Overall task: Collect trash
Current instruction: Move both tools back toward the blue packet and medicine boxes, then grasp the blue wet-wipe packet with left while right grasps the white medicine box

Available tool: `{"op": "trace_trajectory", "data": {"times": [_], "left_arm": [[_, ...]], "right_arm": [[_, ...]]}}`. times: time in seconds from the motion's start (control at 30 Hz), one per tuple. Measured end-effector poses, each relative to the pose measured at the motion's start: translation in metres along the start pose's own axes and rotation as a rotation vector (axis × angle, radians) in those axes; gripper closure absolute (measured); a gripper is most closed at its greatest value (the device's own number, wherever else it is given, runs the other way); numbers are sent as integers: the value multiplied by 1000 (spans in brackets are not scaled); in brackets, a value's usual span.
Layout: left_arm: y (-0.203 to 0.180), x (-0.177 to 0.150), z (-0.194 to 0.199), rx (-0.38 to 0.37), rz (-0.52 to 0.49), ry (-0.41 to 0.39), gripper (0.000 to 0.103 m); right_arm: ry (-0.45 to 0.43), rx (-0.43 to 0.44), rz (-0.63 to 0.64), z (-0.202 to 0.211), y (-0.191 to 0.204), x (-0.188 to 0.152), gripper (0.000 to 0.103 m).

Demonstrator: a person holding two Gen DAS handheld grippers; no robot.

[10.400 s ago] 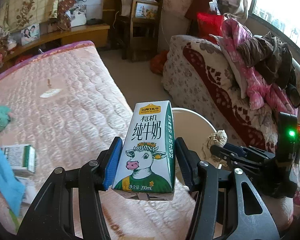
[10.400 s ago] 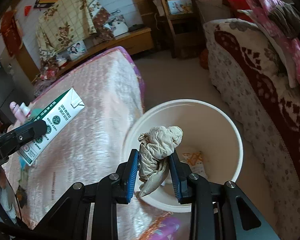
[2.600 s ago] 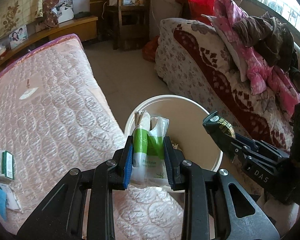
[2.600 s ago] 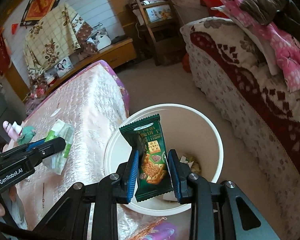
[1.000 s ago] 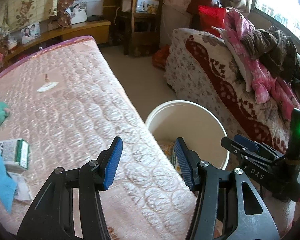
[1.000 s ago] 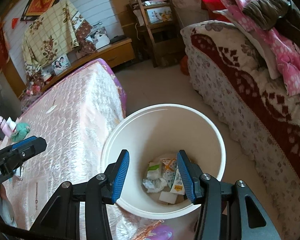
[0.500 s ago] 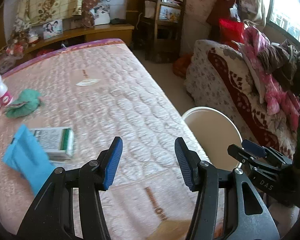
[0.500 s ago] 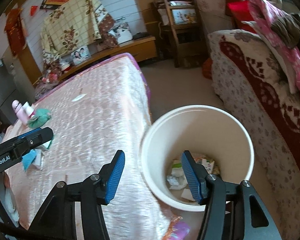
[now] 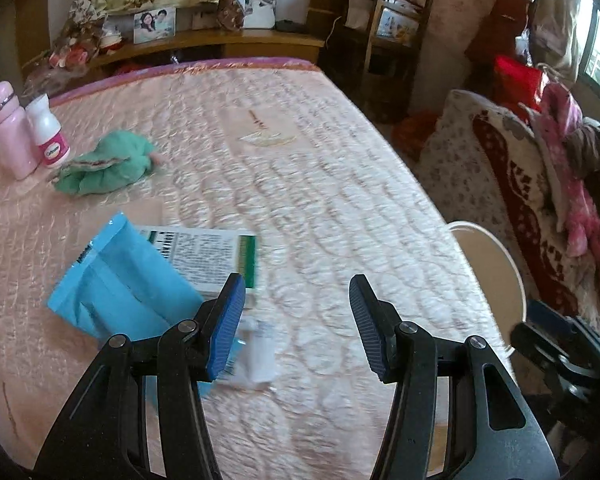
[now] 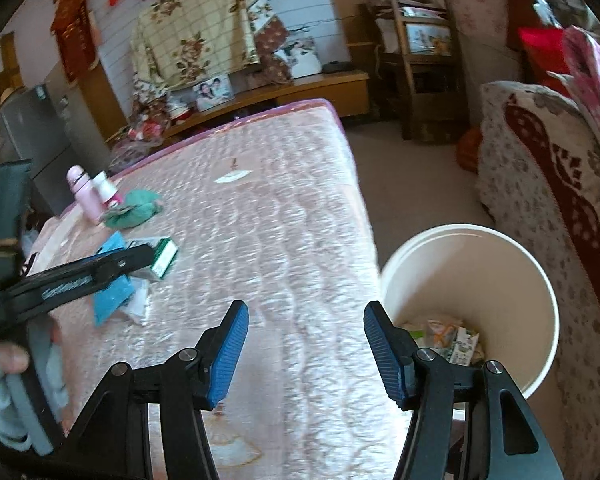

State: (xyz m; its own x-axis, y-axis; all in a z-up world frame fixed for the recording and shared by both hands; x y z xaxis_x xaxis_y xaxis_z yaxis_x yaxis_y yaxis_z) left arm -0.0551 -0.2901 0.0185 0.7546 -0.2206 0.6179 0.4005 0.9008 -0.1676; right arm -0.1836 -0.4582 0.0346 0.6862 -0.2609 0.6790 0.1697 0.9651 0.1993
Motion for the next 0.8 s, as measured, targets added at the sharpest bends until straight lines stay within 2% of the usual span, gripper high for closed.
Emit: {"op": "trace_trajectory", "data": {"times": [0.17, 0.4, 0.6, 0.8], "left_arm": [[30, -11, -6, -2, 35, 68, 50], [83, -36, 22, 32, 37, 100, 50], [136, -51, 58, 51, 97, 74, 50], [165, -54, 79, 66, 124, 35, 49]], "right_arm": [[13, 21, 40, -2, 18, -1, 44], [29, 66, 74, -11, 43, 0, 41], [99, 161, 127, -36, 86, -2, 39], [171, 244, 218, -66, 135, -3, 39]]}}
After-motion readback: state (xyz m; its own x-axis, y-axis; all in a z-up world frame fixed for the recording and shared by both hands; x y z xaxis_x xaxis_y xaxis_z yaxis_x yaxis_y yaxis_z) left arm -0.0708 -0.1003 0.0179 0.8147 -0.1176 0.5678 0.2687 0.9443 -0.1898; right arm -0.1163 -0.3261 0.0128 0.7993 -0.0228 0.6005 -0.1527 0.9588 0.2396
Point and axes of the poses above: each gripper's, at about its wrist camera, not at the fingertips, and z roughly against the way its jaws point, y to its left, x to its top, the point moved 7 cm from there along -z, roughly the way its jaws point, and after that the axes turned 1 degree about -x, right-handed, at the moved point
